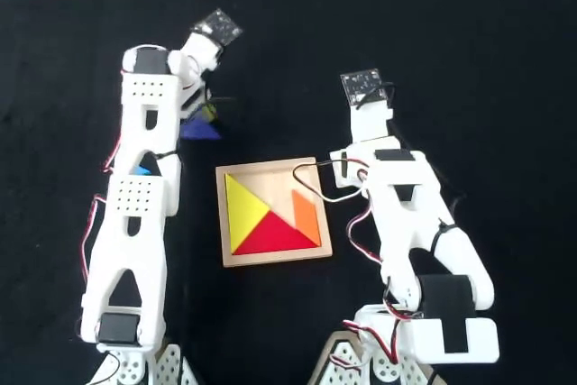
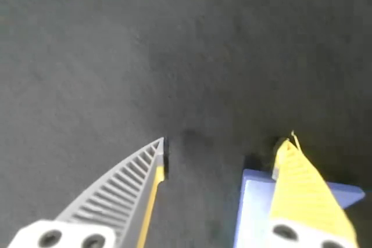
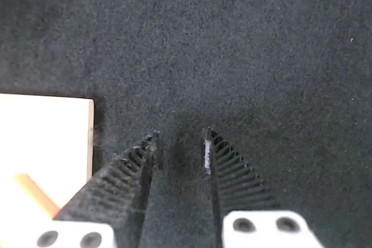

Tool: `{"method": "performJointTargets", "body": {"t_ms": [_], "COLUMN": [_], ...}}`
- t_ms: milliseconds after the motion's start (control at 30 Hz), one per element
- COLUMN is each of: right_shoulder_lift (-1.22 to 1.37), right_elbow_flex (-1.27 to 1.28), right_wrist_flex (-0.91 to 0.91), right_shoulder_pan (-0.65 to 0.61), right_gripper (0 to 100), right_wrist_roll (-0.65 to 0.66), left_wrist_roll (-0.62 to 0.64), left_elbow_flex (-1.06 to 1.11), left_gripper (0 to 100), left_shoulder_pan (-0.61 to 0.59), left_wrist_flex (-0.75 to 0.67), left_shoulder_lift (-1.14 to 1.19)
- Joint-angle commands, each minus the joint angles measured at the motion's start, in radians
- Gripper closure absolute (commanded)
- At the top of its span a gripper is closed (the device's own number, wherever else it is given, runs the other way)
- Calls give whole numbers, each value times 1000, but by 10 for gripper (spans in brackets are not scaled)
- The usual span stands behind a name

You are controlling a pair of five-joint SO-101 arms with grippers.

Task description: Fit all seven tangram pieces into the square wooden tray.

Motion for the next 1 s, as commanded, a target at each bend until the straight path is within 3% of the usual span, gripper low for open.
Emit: {"method": "performJointTargets", "body": {"t_ms": [0, 200, 400, 667, 833, 967], "right_shoulder_lift": [2, 2, 2, 2, 2, 2], "right_elbow_flex": [-51, -51, -51, -51, -51, -51], "right_wrist_flex": [-17, -17, -17, -17, -17, -17], "right_shoulder_pan": [12, 12, 12, 12, 12, 12], "right_gripper": [874, 874, 874, 874, 874, 874], "right_wrist_roll": [14, 14, 14, 14, 14, 14], "left_wrist_roll": [-106, -100, -68, -157, -325, -400], "left_elbow_flex": [-13, -13, 81, 605, 954, 1202], "left_gripper": [701, 700, 699, 699, 703, 700], "left_shoulder_pan": [-36, -73, -73, -64, -74, -79], "left_wrist_flex": [123, 123, 124, 123, 114, -41], "left_shoulder_lift": [-60, -133, -373, -795, -1003, -1056]}}
